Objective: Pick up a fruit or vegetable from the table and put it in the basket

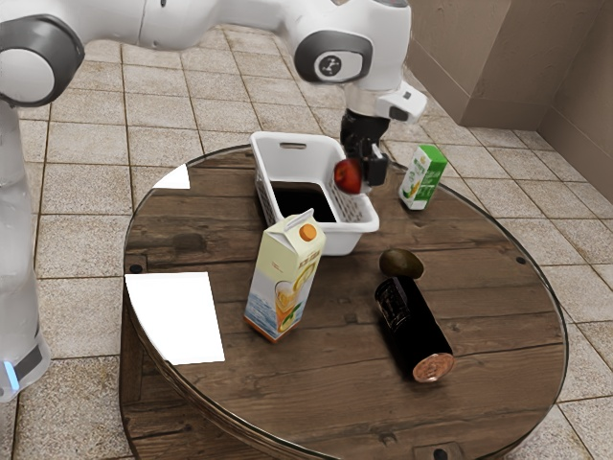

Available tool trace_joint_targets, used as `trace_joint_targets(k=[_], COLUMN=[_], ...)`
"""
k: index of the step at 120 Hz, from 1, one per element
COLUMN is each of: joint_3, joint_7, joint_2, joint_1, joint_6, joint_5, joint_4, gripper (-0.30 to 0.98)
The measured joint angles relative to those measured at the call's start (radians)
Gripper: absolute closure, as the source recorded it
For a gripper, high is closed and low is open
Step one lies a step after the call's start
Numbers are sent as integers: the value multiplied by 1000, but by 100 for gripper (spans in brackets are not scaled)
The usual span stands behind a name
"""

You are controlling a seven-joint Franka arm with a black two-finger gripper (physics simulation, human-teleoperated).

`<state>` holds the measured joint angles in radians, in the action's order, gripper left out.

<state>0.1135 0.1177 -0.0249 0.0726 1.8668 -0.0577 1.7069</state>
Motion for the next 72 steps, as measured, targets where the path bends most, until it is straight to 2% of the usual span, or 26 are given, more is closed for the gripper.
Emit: trace_joint_targets(k=[21, 41, 45, 53, 72], joint_3=[-1, -7, -7, -6, -6], joint_7=[-3, -6, -7, -8, -12], joint_2=[2, 4, 6, 8, 9], joint_1=[113, 133, 130, 119, 70], joint_6=[-12, -17, -18, -20, -22], joint_5=[-2, -2, 0, 3, 5], joint_4=[8, 8, 8, 9, 7], gripper=[33, 32, 23, 14, 5])
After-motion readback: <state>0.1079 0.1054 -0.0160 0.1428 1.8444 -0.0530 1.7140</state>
